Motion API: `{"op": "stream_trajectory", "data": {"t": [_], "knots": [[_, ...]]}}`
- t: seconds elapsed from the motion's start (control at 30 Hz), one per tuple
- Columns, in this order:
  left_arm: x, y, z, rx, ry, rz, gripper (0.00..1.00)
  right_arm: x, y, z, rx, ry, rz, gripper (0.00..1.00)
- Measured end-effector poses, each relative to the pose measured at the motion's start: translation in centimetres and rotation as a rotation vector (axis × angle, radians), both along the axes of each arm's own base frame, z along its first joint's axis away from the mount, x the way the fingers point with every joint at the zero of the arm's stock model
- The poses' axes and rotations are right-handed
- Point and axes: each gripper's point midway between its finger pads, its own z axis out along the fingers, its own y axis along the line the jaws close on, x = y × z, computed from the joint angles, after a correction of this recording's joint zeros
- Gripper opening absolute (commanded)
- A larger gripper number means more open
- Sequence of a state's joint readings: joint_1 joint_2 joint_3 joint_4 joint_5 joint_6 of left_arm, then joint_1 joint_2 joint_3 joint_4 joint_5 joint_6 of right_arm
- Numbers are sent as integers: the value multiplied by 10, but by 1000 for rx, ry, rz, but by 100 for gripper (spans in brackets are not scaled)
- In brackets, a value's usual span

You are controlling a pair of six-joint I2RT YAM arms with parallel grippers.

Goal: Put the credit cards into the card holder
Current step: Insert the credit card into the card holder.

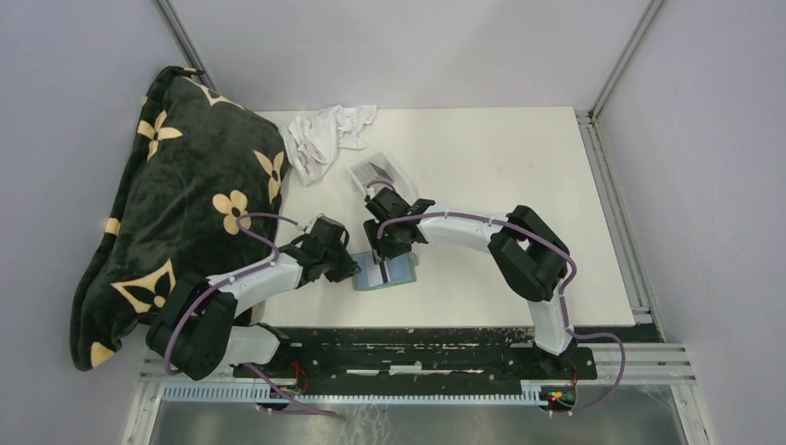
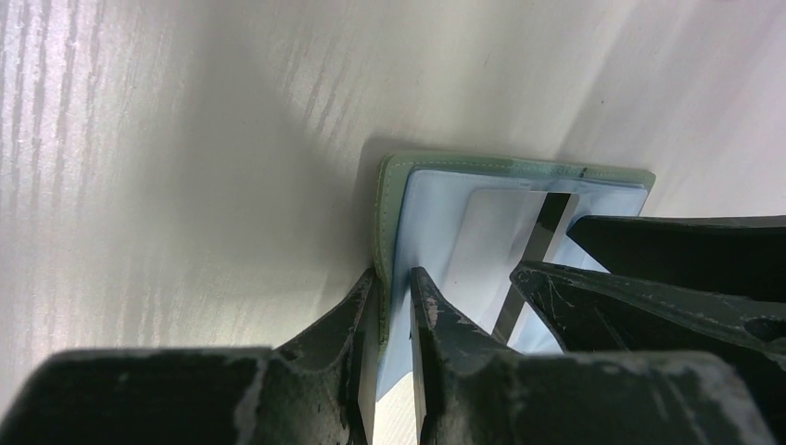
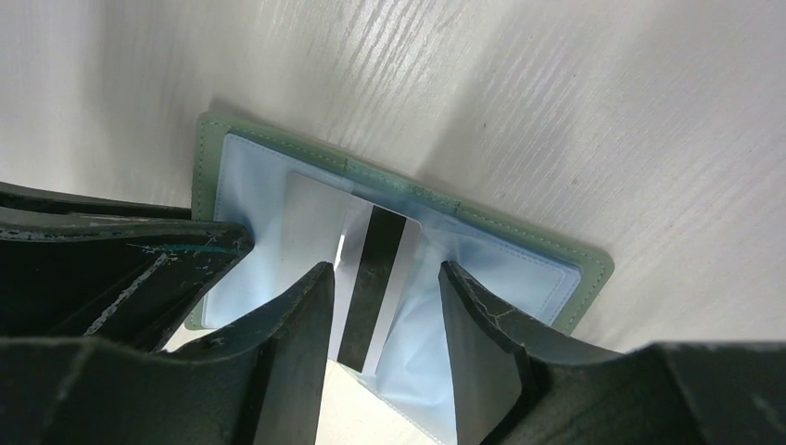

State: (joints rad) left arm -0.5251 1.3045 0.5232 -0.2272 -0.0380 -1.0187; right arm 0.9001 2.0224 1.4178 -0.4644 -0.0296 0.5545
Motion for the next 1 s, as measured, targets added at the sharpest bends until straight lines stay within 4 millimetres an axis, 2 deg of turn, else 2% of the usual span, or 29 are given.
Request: {"op": "stream_trajectory", "data": {"t": [0.33, 0.6, 1.0], "knots": [[3, -5, 0, -21, -7, -10, 25, -5, -4, 1, 14, 26, -17, 52], [4, -9, 0, -45, -23, -17, 25, -9, 1, 5, 55, 43, -16, 52], [6, -14, -1, -80, -44, -17, 25, -11, 5, 32, 117, 24, -28, 52]]}}
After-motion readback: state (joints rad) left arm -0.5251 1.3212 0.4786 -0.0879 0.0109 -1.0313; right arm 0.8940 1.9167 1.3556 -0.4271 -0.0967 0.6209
